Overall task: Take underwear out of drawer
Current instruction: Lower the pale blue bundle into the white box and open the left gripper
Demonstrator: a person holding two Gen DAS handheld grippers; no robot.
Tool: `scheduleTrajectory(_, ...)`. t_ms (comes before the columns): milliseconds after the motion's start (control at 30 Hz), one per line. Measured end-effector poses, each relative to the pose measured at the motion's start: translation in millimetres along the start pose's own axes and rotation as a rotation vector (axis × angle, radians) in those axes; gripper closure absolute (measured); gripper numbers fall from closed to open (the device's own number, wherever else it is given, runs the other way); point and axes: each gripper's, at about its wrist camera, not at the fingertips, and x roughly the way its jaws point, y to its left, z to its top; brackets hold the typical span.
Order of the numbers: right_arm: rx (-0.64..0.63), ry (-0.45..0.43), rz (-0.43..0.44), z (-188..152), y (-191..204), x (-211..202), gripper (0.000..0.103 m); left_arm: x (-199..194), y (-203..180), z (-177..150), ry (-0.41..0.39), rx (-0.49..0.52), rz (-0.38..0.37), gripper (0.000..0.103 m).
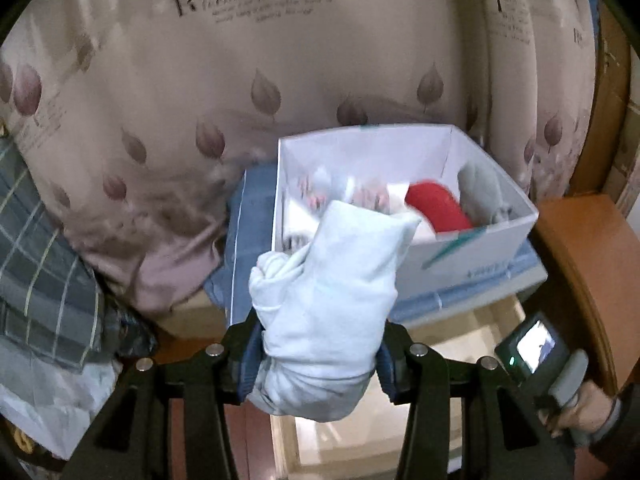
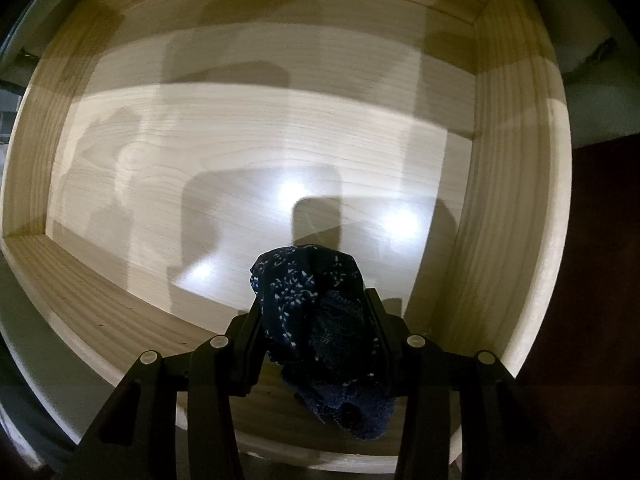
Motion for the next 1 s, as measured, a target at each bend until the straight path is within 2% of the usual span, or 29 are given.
scheduleTrajectory(200, -0.001, 0.0, 0.0, 0.1, 0.3, -0.1, 0.063, 9.5, -1.7, 37.8, -0.043, 0.012, 0.009, 0.055)
scheduleTrajectory(267, 0.0, 0.0, -0.001, -0.6, 1.1, 0.5, 0.063, 18.6, -2.0, 49.6, -0.04, 0.014, 0.015, 0.055)
scheduleTrajectory(467, 0.0, 0.0, -0.001, -0.5, 2.0, -0.1, 0.063, 51.8, 0.3, 73.6, 0.002, -0.017, -0.033, 0.055)
scheduleTrajectory(633, 0.0, -0.001, -0.001, -0.6, 2.3, -0.3, 0.063, 82.5, -3.1, 82.0, 0.056, -0.033, -0.051, 0.055)
scheduleTrajectory(767, 0.0, -0.002, 0.001, -0.2, 1.6, -0.3, 0.063, 111.8, -7.0, 80.8, 0.101, -0.032, -0.028, 0.055)
scheduleTrajectory(1000, 0.004, -0.004, 0.003, -0.5, 0.4, -0.1, 0.063, 131.0, -13.8, 77.7, 0.123, -0.027, -0.016, 0.053)
